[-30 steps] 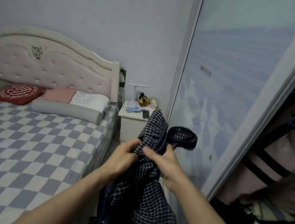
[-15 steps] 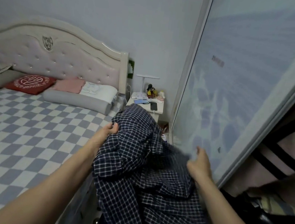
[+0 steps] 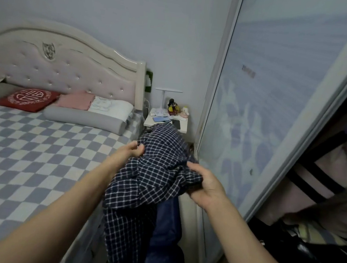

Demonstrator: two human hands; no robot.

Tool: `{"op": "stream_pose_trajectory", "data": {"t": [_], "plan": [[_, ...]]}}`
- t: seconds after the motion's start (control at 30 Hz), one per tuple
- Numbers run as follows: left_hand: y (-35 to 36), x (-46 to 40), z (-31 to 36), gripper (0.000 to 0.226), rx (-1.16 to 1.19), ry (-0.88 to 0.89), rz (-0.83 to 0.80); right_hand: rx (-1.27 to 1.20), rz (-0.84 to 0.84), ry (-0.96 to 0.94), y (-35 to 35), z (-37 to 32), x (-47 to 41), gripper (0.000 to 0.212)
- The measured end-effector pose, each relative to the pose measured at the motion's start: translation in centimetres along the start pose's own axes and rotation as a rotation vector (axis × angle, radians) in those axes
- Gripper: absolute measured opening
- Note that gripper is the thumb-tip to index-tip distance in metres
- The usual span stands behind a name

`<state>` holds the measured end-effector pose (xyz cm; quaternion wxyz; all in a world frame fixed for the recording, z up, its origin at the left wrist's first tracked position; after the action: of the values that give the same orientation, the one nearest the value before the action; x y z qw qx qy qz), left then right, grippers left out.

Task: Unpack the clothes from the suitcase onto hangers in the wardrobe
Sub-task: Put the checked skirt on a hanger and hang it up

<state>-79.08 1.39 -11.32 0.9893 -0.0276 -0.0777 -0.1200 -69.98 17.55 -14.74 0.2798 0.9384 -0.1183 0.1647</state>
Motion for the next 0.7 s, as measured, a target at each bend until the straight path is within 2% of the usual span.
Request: {"op": "stream_pose_trajectory", "data": {"t": [0.07,0.1,0.13,0.2,0.27,0.33,0.43,0.53,0.63,0.7], "plan": [[-2.0,0.7,1.1,0.007,-0.079,0.093,0.157,0.050,0.131,-0.214,-1.2,-3.1,-0.2,0.044],[-2.5,1.4,2.1,0.006,-0.110,0.169,0.215,0.169,0.193,-0.320,-1.3,-4.7,0.4,0.049],[-2.1,1.9,3.1,0.004,-0.106,0.244,0.198,0.350,0.249,-0.399,-1.0,-5.8,1.1,0.051],[1.6,3.6,4.5,0.008,-0.008,0.260,-0.051,0.732,0.264,-0.519,1.3,-6.6,2.4,0.048],[5.5,5.5,4.0,0.026,0.006,0.143,-0.262,0.894,0.191,-0.593,3.4,-5.6,3.1,0.045],[6.7,6.1,3.6,0.035,0.021,0.131,-0.246,0.880,0.122,-0.606,4.4,-5.1,3.4,0.039],[6.9,6.3,3.9,0.035,0.179,0.164,-0.186,0.809,0.013,-0.575,4.8,-5.7,3.7,0.031],[7.2,6.2,4.7,0.022,0.223,0.211,-0.208,0.669,-0.028,-0.545,4.1,-6.5,4.3,0.031],[6.3,5.4,5.1,0.035,0.269,0.201,-0.223,0.440,-0.066,-0.482,2.2,-8.0,4.7,0.030],[5.3,4.7,5.4,0.030,0.324,0.182,-0.263,0.389,-0.061,-0.411,0.3,-9.1,4.8,0.021]]}}
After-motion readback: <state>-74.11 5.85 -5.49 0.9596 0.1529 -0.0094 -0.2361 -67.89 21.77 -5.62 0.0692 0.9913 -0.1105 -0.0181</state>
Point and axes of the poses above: each hand's wrist, its own x-axis away from the middle knuckle, its own y-axis out of the palm, z = x × y, the point moved 9 cm from there along -x, towards the middle knuckle, and after that the axes turned 11 degrees about x, right-handed, at the moved point
